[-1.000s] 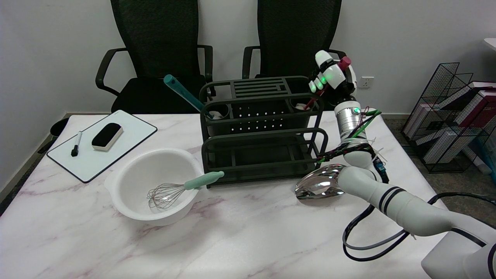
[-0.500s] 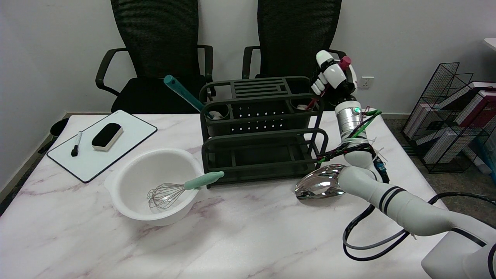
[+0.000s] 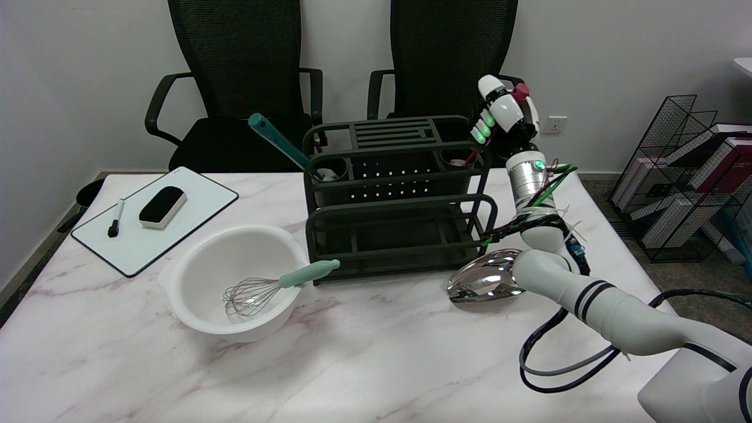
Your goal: Pick up the pink sponge bottle brush.
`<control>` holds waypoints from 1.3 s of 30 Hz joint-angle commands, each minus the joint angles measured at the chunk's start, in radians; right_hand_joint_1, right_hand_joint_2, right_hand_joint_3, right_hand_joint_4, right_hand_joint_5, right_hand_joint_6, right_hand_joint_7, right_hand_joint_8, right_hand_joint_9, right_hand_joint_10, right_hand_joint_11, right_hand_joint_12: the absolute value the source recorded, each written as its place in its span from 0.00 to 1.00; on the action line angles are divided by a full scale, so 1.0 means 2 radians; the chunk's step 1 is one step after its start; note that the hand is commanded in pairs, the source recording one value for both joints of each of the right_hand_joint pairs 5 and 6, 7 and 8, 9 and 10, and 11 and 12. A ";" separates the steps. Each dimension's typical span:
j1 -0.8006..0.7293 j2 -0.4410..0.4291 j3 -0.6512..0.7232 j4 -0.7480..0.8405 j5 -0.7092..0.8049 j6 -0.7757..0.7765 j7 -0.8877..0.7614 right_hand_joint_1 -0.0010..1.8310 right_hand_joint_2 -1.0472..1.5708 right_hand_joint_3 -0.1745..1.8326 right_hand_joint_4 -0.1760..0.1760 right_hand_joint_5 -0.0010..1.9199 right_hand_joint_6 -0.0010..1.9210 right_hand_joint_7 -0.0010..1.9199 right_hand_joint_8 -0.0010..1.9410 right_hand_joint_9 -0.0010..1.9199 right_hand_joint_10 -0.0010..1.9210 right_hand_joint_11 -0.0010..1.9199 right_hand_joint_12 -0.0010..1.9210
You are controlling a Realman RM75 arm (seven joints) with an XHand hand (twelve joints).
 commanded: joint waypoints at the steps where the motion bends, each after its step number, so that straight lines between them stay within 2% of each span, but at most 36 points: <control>1: 0.017 0.002 0.001 -0.006 -0.012 -0.023 0.000 0.45 1.00 0.50 0.50 1.00 1.00 1.00 0.99 1.00 1.00 1.00 1.00; 19: 0.020 0.007 0.001 0.011 -0.014 -0.023 0.002 0.47 1.00 0.49 0.50 1.00 1.00 1.00 0.99 1.00 1.00 1.00 1.00; 39: 0.061 0.022 0.000 0.018 -0.062 -0.149 -0.002 0.48 1.00 0.48 0.50 1.00 1.00 1.00 0.99 1.00 1.00 1.00 1.00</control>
